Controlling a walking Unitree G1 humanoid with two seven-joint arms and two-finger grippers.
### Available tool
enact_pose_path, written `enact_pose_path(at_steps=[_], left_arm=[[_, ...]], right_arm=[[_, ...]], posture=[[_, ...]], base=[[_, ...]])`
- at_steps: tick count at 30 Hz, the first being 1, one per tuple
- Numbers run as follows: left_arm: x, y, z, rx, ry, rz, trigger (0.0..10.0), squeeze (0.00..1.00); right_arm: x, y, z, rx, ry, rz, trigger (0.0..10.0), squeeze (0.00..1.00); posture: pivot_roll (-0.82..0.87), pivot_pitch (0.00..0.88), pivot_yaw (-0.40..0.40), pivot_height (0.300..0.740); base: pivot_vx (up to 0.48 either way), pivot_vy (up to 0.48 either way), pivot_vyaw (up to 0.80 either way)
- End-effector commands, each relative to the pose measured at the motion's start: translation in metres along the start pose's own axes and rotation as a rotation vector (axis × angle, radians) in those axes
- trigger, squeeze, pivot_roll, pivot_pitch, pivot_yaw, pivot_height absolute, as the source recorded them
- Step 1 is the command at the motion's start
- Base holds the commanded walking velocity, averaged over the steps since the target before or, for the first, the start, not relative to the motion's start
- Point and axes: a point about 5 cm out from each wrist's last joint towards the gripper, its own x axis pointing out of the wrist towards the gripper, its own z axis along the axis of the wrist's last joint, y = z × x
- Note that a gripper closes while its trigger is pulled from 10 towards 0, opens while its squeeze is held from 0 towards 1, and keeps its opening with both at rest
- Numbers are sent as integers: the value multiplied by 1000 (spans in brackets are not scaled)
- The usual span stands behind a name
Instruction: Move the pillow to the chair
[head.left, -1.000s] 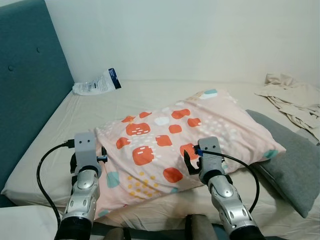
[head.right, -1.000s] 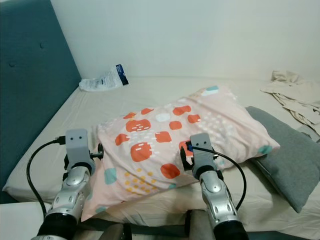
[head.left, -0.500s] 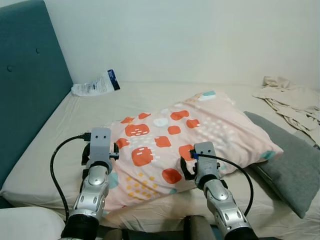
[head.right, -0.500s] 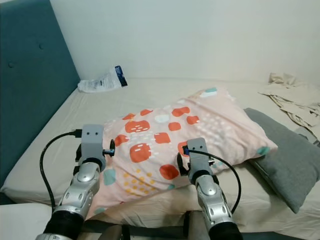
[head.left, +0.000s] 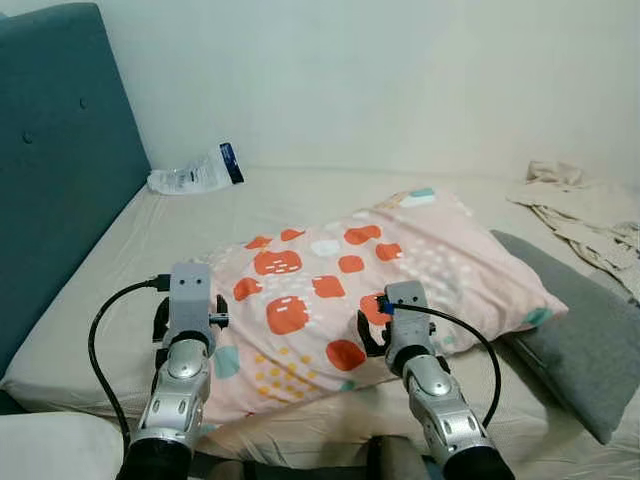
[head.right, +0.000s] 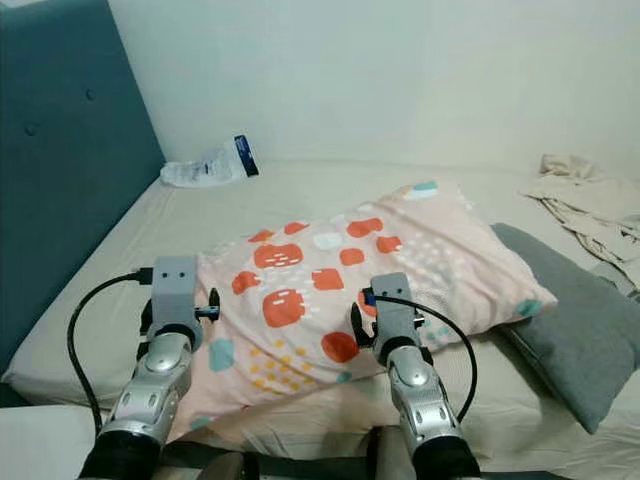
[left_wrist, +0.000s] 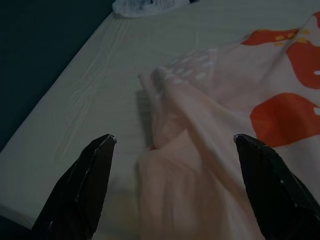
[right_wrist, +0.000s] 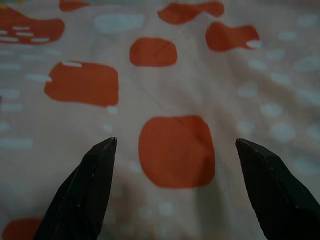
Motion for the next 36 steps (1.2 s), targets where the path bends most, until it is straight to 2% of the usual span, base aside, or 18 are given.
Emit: enact_pose_path(at_steps=[1,5,12,22,26,28,29,31,32,36], left_arm=[[2,3,1,-3,-1,19,10000,0],[1,6,1,-8,3,36,10000,0],[0,11,-3,2,12,44,10000,0],[6,11,1,4,11,44,10000,0],[10,7,-2,-57,28,3,10000,0],[10,4,-31,-108,136,-25,10000,0],[8,6,-44,-70,188,-12,10000,0],[7,4,-45,42,139,-54,10000,0],[5,1,-42,51,112,-85,10000,0],[1,-3,-41,-13,97,-118,10000,0]], right_arm=[[4,3,6,10,-25,20,10000,0],[8,-3,12,-1,-34,14,10000,0],[7,-8,9,8,-35,-1,10000,0],[9,-11,10,72,-42,-19,10000,0],[11,-15,13,91,-54,-36,10000,0],[12,-14,3,119,-28,-26,10000,0],[11,-13,-6,86,19,-28,10000,0],[8,-13,-18,6,64,-19,10000,0],[5,-14,-21,-21,58,-13,10000,0],[-4,-14,-32,20,70,8,10000,0]], posture=[[47,0,-56,607],[47,0,-63,607],[43,0,-61,607],[44,0,-48,607],[50,0,-37,607],[35,0,-31,607],[20,0,-26,607],[22,0,-29,607],[26,0,-31,607],[22,0,-34,607]], base=[[0,0,0],[0,0,0],[0,0,0],[0,0,0],[0,0,0],[0,0,0],[0,0,0],[0,0,0],[0,0,0],[0,0,0]])
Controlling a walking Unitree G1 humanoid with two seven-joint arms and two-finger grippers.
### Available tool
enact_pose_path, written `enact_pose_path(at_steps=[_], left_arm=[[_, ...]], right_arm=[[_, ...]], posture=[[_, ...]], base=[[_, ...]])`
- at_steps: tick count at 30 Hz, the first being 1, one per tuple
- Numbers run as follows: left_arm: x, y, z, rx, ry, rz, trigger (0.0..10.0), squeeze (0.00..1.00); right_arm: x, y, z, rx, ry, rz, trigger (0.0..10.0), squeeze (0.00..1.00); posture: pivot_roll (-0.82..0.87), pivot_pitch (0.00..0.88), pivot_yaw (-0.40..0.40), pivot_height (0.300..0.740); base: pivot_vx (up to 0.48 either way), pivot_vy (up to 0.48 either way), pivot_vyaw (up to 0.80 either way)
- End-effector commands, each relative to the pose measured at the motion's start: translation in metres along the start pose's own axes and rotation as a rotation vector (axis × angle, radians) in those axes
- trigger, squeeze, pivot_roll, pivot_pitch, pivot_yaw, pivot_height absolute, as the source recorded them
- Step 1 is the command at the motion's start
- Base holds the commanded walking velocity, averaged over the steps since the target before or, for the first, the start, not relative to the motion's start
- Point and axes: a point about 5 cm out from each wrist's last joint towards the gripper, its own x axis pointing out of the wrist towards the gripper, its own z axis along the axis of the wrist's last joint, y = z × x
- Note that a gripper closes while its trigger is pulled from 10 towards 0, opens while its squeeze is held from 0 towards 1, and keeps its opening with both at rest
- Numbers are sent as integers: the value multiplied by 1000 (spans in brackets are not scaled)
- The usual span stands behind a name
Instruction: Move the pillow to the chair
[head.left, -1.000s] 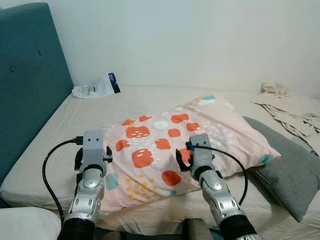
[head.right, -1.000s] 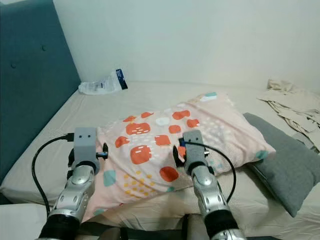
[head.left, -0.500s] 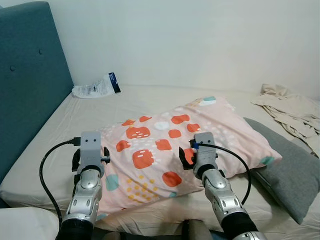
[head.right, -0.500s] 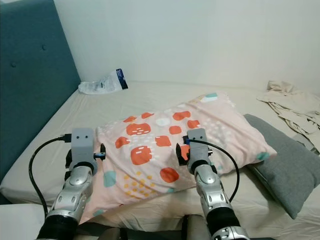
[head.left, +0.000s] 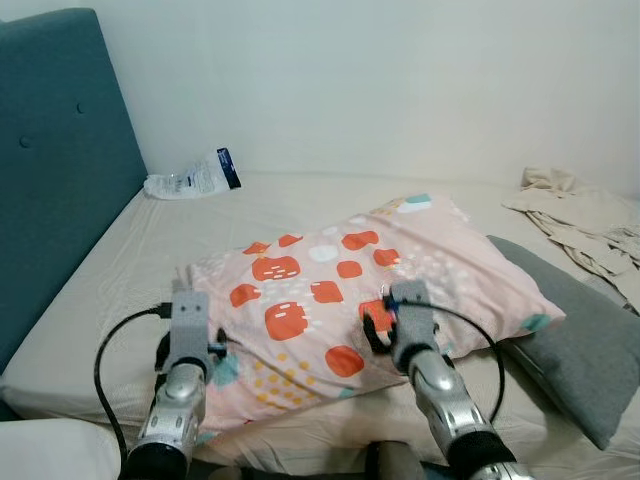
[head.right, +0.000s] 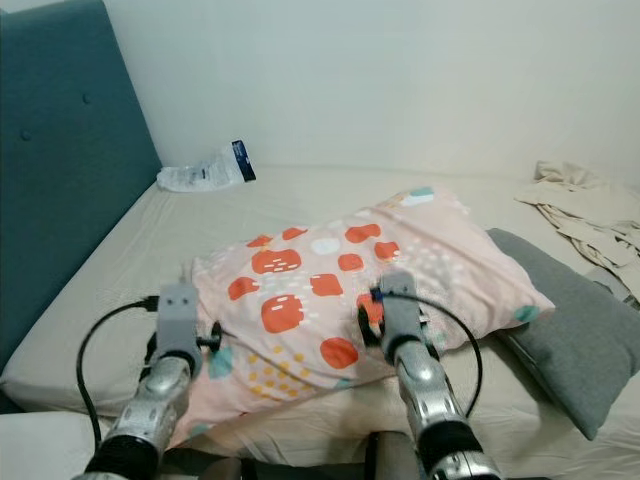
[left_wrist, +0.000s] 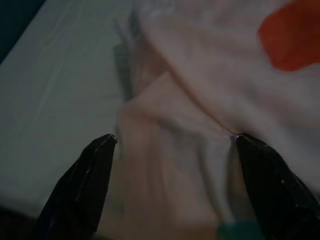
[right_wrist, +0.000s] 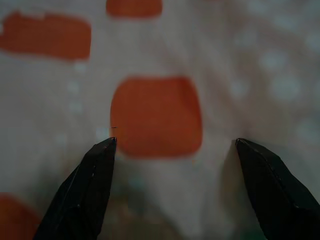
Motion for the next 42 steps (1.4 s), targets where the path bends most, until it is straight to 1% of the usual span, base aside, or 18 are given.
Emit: enact_pose_path(at_steps=[1,2,3,5,6,10,11,12,13,15,18,25,29,32,34,35,37,42], left_arm=[[-3,-1,-5,-1,0,-9,10000,0],[-7,1,-14,22,28,-10,10000,0],[-14,4,-21,26,41,-18,10000,0],[-15,4,-21,11,30,-24,10000,0],[-18,5,-19,-36,-5,-35,10000,0],[-20,7,-24,16,-16,-40,10000,0],[-20,7,-24,16,-16,-40,10000,0],[-20,6,-24,8,-20,-47,10000,0],[-21,5,-22,-1,-31,-55,10000,0],[-20,3,-20,2,-37,-59,10000,0],[-20,2,-16,2,-48,-52,10000,0],[-18,0,-10,-8,-65,-53,10000,0],[-15,1,-3,-18,-86,-48,10000,0],[-12,4,3,-49,-102,-30,10000,0],[-12,5,4,-52,-103,-28,10000,0],[-11,5,5,-47,-106,-29,10000,0],[-9,7,7,-49,-107,-22,10000,0],[-9,10,6,-59,-98,-9,10000,0]], right_arm=[[-4,0,-9,3,16,-2,10000,0],[-10,-1,-19,22,40,-17,10000,0],[-18,-2,-27,33,38,-33,10000,0],[-20,-2,-26,30,20,-34,10000,0],[-23,-2,-22,31,-25,-29,10000,0],[-24,0,-23,28,-42,-19,10000,0],[-24,0,-23,28,-42,-19,10000,0],[-25,1,-23,8,-52,-15,10000,0],[-26,3,-22,-32,-61,-3,10000,0],[-27,5,-21,-39,-73,23,10000,0],[-30,5,-16,-14,-104,34,10000,0],[-28,0,-12,-17,-121,4,10000,0],[-25,-2,-6,-11,-140,-5,10000,0],[-22,-5,2,-3,-167,-27,10000,0],[-22,-6,3,-2,-169,-30,10000,0],[-20,-8,7,9,-177,-55,10000,0],[-18,-11,14,23,-211,-78,10000,0],[-16,-11,17,1,-211,-85,10000,0]], posture=[[25,0,-33,607],[21,12,-31,607],[14,20,-27,607],[13,22,-26,607],[13,28,-23,607],[1,39,-14,607],[1,39,-14,607],[-1,43,-14,607],[1,47,-16,607],[0,49,-16,607],[1,57,-17,622],[6,47,-21,652],[10,41,-18,667],[17,35,-14,687],[17,35,-14,692],[20,33,-13,701],[19,33,-11,701],[19,32,-12,701]], base=[[0,0,0],[0,0,0],[0,0,0],[0,0,0],[0,0,0],[0,0,0],[0,0,0],[0,0,0],[0,0,0],[0,0,0],[0,0,0],[0,0,0],[0,0,0],[0,0,0],[0,0,0],[0,0,0],[0,0,0],[0,0,0]])
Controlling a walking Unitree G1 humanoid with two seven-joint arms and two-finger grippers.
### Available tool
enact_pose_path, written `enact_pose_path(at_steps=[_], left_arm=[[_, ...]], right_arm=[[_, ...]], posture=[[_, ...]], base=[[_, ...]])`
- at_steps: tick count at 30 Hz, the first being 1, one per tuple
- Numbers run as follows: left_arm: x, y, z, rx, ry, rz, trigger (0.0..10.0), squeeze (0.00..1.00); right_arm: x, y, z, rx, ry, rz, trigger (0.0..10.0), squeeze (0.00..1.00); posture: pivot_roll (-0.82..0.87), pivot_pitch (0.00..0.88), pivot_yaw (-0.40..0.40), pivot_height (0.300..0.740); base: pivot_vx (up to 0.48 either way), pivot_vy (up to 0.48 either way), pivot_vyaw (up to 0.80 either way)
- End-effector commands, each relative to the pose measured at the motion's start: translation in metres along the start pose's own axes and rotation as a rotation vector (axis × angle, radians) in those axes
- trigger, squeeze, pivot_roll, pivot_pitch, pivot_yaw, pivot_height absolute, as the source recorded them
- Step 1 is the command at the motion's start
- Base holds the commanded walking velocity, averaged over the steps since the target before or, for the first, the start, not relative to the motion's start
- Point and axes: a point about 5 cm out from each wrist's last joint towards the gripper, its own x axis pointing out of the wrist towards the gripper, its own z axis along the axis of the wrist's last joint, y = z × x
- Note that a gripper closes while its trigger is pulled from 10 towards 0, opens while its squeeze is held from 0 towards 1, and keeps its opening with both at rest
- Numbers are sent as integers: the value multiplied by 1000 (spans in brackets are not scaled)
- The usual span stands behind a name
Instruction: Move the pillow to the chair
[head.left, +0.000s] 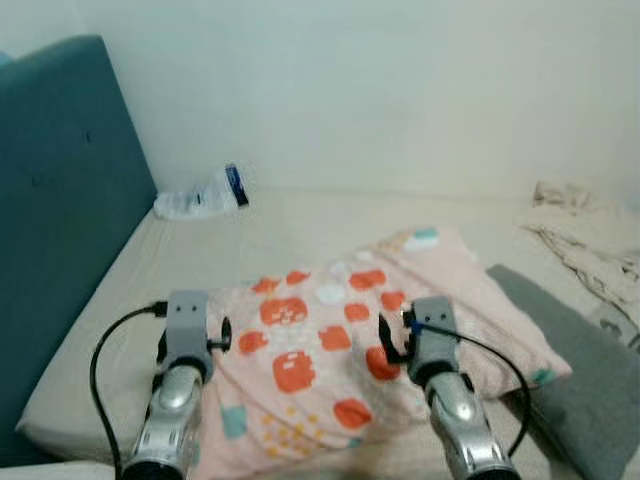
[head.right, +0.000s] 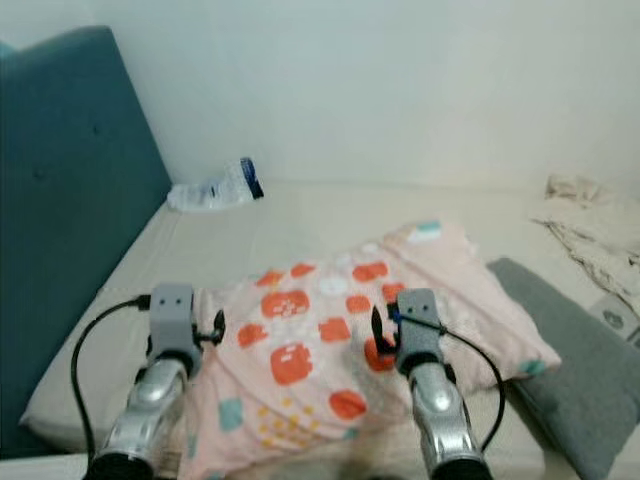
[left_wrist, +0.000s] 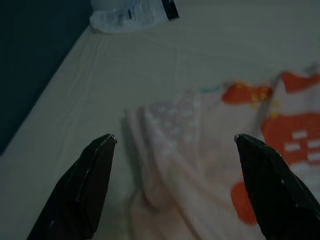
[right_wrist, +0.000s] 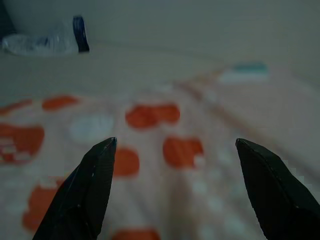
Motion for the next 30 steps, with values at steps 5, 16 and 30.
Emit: enact_pose_path(at_steps=[5,16,30], left_arm=[[-3,6,-5,-1,17,16,10000,0],[-2,4,-8,1,26,2,10000,0],[-8,-2,-19,-11,58,-25,10000,0]], right_arm=[[-1,0,-1,17,1,29,10000,0],[-5,-4,-15,108,85,-20,10000,0],[-24,3,-30,112,119,-34,10000,0]], posture=[[23,31,-20,701],[12,33,-12,734],[-13,51,2,734]], base=[[0,0,0],[0,0,0],[0,0,0]])
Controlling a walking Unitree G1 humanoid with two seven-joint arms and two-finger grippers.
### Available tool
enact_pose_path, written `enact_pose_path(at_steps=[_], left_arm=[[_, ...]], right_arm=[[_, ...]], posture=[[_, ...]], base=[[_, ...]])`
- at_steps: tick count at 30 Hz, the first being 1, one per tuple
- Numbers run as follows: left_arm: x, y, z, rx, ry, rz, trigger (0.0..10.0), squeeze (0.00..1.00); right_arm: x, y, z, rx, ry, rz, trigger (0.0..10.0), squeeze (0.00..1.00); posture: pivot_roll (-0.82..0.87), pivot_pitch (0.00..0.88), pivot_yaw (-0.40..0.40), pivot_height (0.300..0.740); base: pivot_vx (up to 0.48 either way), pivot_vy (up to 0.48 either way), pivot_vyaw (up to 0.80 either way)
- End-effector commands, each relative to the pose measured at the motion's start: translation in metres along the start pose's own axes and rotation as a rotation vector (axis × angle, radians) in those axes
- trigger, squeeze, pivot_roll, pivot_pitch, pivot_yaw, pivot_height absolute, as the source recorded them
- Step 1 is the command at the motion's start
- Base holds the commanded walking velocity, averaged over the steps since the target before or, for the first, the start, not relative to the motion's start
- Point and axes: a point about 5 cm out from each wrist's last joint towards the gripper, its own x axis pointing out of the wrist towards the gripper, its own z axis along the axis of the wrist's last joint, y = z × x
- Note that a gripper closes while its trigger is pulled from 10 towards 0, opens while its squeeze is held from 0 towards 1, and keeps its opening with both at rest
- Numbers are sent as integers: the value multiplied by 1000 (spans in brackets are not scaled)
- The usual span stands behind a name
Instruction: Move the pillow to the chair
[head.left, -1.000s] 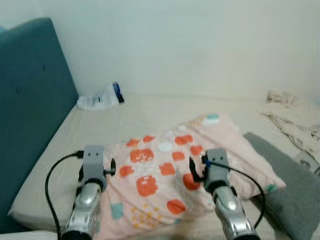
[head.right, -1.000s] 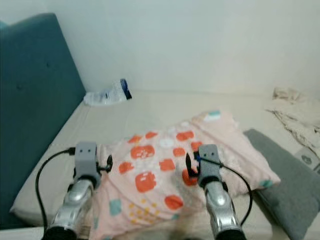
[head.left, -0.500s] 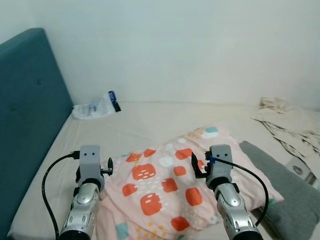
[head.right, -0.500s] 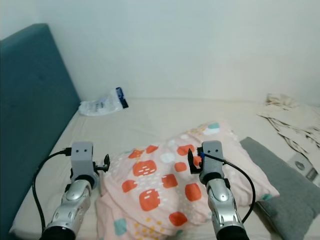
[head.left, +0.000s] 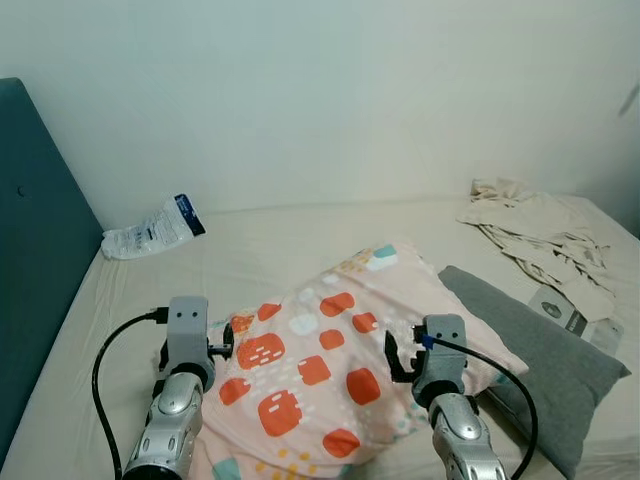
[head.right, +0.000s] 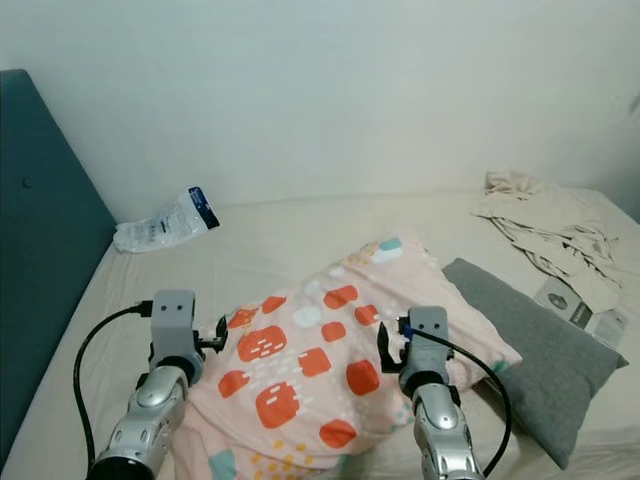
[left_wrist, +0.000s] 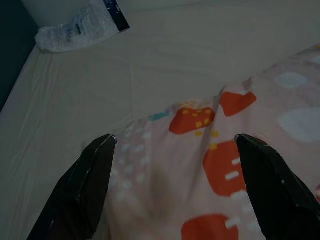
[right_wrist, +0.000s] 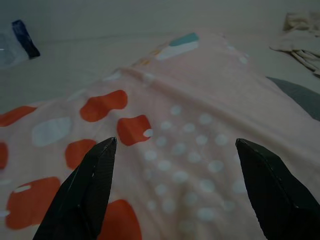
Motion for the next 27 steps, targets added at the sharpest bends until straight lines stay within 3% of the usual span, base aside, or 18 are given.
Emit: enact_pose_path(at_steps=[1,6,17,27], left_arm=[[-2,2,-6,-13,9,20,10000,0],[-2,4,-4,-52,2,33,10000,0],[-4,-1,-5,-25,1,-2,10000,0],[-6,-6,-5,-29,-6,-23,10000,0]], right_arm=[[-2,2,-5,3,24,1,10000,0],[-2,0,-3,0,23,-5,10000,0],[-1,-7,-3,-11,32,-9,10000,0],[-3,-7,-5,-13,44,-6,10000,0]], posture=[[-15,49,0,734],[-16,47,-9,734],[-16,44,-22,734],[-19,50,-25,734]], base=[[0,0,0],[0,0,0],[0,0,0],[0,-417,0]])
